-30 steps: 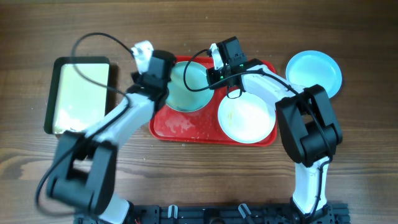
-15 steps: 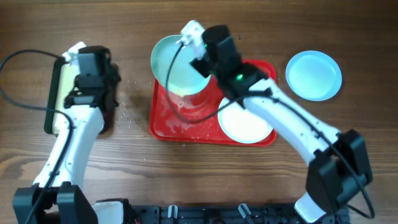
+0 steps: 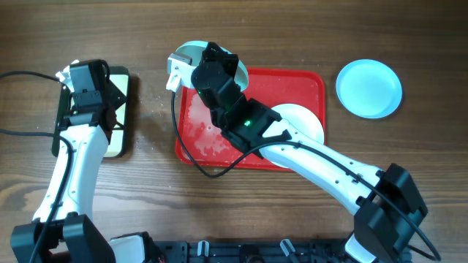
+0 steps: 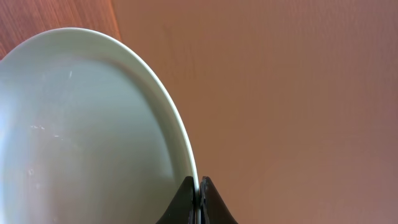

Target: Clean dirty plates on tray and stack at the side

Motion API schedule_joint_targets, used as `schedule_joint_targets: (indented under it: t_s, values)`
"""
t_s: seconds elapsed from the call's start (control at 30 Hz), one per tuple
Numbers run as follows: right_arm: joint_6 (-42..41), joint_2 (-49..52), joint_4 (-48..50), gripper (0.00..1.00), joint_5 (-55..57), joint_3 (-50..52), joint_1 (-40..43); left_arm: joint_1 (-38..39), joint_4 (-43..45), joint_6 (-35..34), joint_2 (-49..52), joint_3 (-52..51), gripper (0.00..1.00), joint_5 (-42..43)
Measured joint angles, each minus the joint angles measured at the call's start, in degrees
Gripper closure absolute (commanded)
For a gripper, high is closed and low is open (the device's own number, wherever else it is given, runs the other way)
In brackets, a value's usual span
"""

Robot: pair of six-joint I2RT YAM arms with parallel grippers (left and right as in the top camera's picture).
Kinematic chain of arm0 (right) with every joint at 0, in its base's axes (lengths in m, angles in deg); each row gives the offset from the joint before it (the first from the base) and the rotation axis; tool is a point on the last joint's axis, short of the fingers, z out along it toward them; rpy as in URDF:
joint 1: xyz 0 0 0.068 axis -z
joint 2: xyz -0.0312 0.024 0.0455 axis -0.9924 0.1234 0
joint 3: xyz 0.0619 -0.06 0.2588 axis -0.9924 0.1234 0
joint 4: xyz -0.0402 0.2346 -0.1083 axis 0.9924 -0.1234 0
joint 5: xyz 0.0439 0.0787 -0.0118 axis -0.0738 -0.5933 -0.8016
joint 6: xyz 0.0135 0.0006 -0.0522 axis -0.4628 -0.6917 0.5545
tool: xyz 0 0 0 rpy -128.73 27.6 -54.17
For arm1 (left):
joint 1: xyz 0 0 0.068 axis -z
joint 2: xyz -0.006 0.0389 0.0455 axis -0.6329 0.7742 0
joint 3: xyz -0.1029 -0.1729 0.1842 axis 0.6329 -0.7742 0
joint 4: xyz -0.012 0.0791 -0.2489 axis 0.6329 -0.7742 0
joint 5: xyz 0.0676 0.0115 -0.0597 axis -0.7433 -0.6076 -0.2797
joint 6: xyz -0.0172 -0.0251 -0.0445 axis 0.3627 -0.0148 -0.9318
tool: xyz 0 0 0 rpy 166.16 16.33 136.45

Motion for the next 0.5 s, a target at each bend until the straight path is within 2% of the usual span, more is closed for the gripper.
schedule_joint_targets:
  t_s: [0.17, 0.3, 0.4, 0.47, 0.5]
  values:
    - [-0.61, 0.00, 0.07, 0.96, 0.22, 0.00, 0.00, 0.00, 0.00, 0.00, 0.00, 0.00, 0.96, 0.22]
    - [-8.83, 0.00, -1.01, 0.96, -0.48, 0.00, 1.95, 0.00, 0.00, 0.00, 0.00, 0.00, 0.96, 1.07]
    - [-17.40, -0.02, -5.22, 0.96, -3.72, 0.00, 6.58, 0.00, 0.00, 0.00, 0.00, 0.00, 0.96, 1.38]
    - [-26.51, -0.02, -8.68, 0.96, -9.11, 0.02, 10.25, 0.00, 0.00, 0.00, 0.00, 0.00, 0.96, 1.97]
    - [-33.64, -0.02, -10.51, 0.96, -13.92, 0.02, 12.76, 0.00, 0.00, 0.00, 0.00, 0.00, 0.96, 2.36]
